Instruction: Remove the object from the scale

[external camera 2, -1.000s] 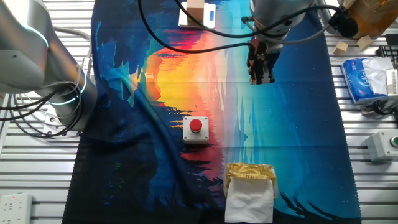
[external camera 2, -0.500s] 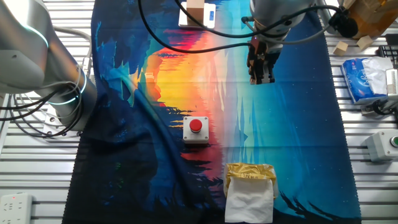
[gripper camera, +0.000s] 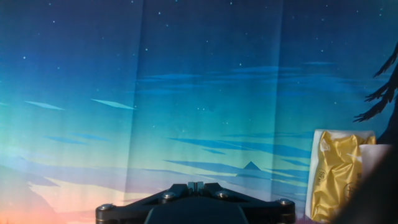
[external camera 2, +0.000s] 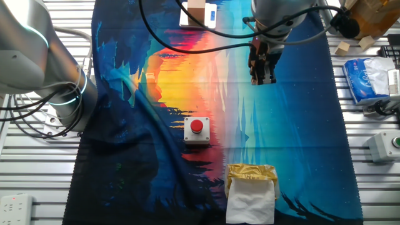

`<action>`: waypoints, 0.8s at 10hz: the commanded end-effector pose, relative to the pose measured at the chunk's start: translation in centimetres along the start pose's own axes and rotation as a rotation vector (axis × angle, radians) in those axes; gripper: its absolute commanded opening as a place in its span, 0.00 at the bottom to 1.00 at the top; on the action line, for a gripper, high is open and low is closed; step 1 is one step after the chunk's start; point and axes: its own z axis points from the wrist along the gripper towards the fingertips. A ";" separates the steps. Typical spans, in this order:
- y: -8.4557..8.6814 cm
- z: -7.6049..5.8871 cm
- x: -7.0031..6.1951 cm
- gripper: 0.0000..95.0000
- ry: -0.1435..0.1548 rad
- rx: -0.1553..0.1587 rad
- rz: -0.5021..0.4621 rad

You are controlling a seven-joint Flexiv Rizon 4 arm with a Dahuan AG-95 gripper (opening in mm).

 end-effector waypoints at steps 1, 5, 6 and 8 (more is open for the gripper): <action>0.0 0.0 0.0 0.00 0.001 -0.004 -0.002; 0.0 0.0 0.0 0.00 0.001 0.023 -0.073; 0.0 0.0 0.0 0.00 0.001 0.017 -0.111; 0.0 0.0 0.0 0.00 -0.001 -0.009 -0.229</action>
